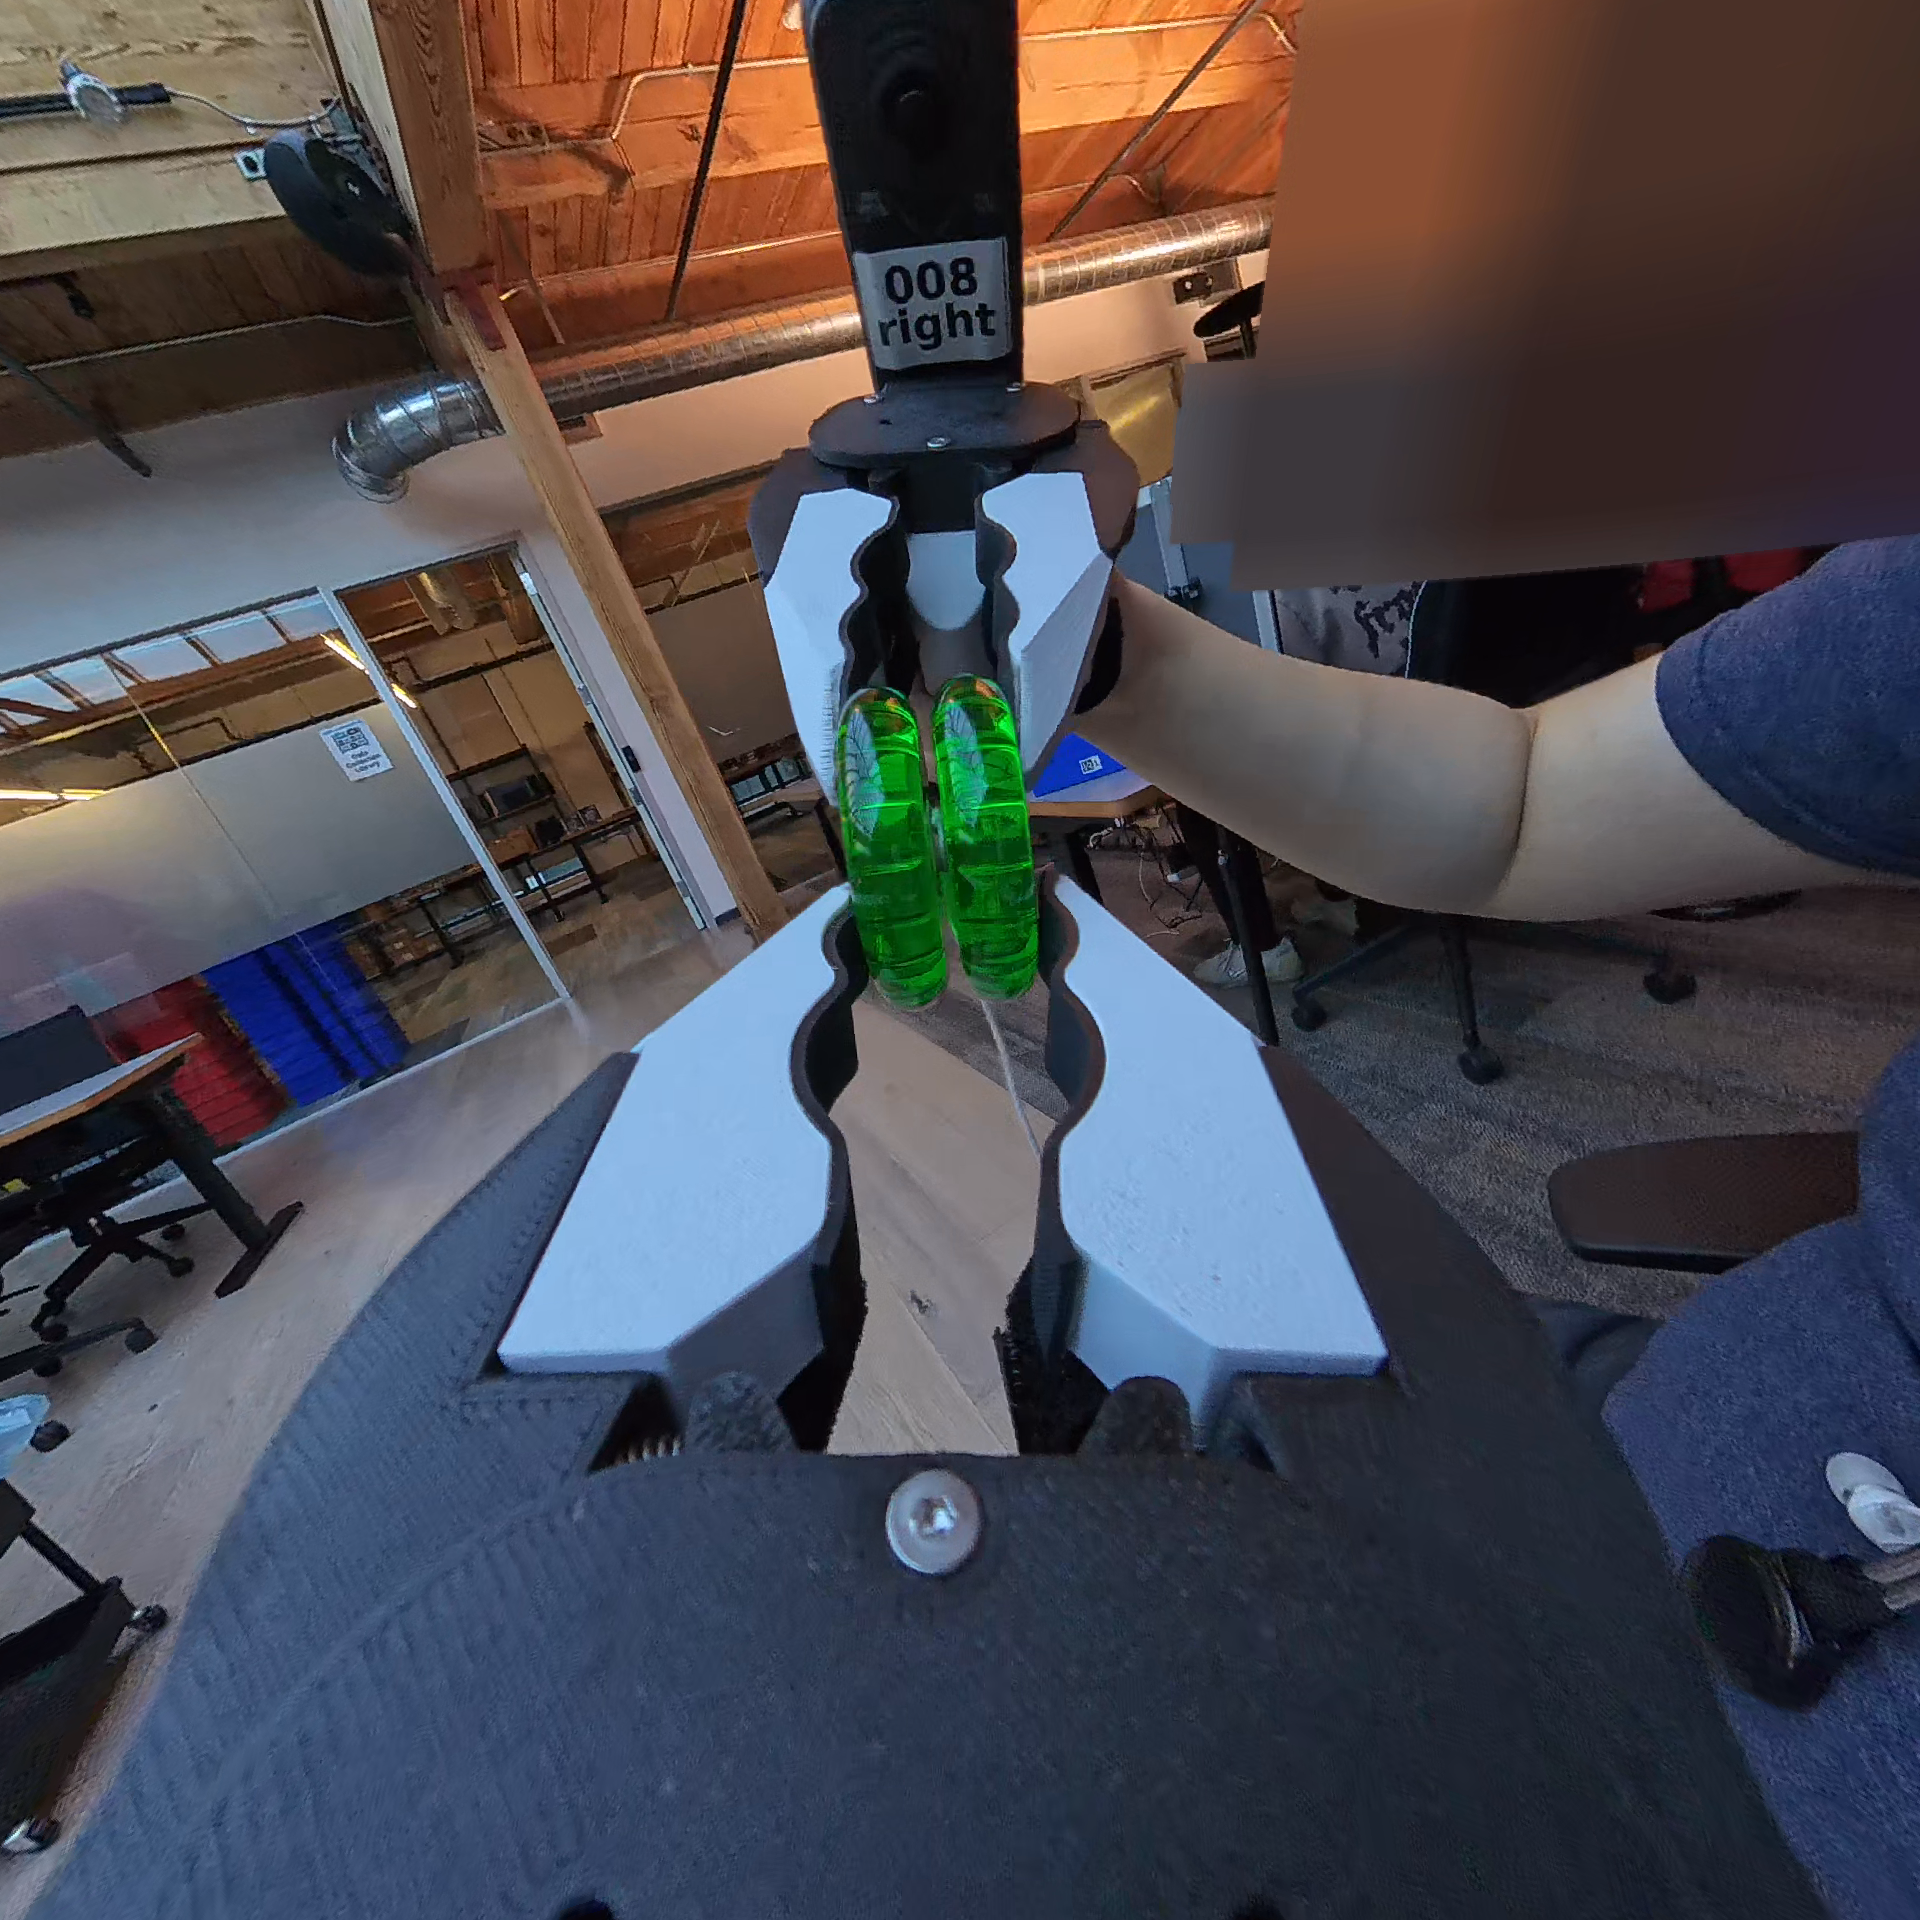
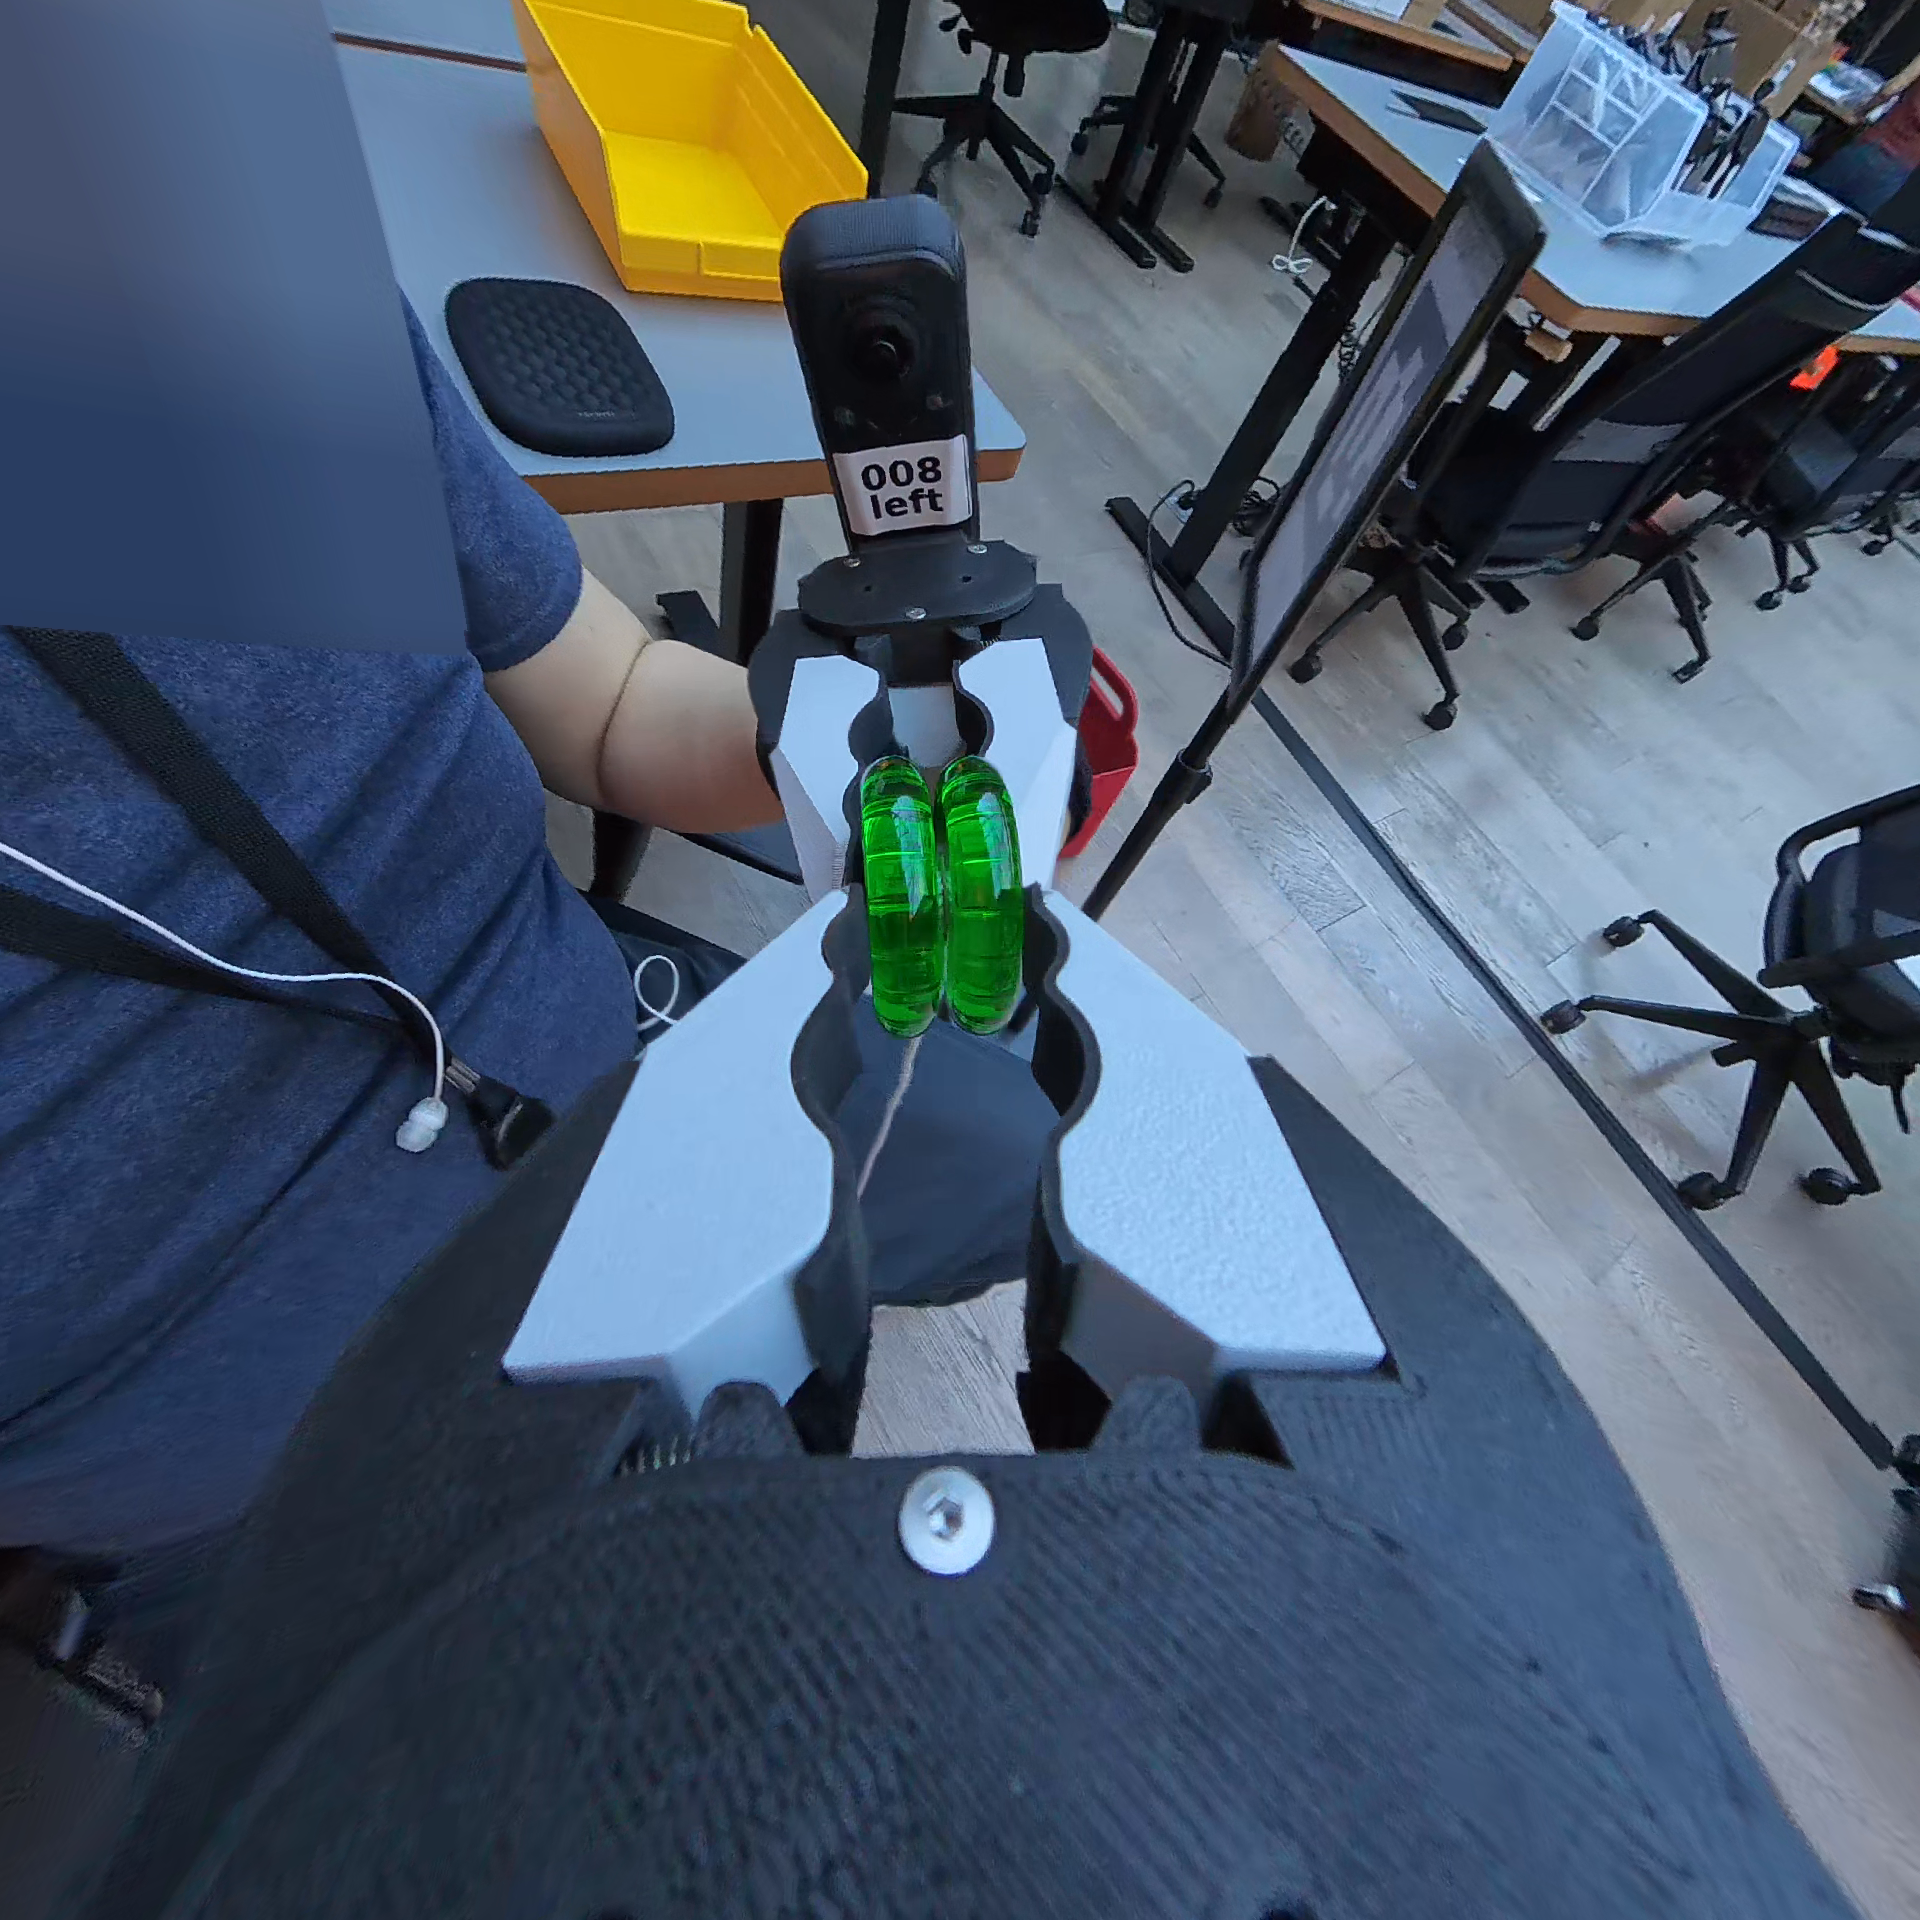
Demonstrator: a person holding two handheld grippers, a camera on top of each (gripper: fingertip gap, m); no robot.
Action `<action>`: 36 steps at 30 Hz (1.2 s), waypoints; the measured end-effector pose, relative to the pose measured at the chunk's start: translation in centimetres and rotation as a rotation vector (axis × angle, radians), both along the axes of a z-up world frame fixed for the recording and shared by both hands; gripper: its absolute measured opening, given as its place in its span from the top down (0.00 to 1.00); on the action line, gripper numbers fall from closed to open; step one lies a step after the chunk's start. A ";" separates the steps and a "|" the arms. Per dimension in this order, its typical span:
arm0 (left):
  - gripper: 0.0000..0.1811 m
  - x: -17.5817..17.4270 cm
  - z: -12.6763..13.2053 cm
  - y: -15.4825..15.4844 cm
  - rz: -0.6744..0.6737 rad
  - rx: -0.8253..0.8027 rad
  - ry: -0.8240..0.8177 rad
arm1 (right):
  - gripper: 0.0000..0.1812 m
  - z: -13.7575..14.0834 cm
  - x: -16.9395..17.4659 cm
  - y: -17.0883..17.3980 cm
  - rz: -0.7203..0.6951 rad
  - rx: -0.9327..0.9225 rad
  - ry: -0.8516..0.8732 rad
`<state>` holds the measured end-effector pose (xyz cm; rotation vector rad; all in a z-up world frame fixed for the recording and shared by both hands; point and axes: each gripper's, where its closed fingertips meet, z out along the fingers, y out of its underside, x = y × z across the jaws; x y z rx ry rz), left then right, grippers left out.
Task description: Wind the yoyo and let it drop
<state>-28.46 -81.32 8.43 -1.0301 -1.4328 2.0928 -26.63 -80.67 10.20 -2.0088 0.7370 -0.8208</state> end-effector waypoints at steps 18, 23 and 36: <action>0.84 4.2 1.1 -4.2 0.739 -0.230 -0.170 | 0.56 1.1 1.8 -4.7 -0.335 0.378 -0.543; 0.83 3.2 0.3 -4.7 0.794 -0.240 -0.189 | 0.57 0.2 2.9 -4.8 -0.492 0.369 -0.577; 0.69 -1.0 -3.9 -3.8 0.484 -0.138 -0.221 | 0.65 -4.9 0.7 -4.8 -0.381 0.625 -0.311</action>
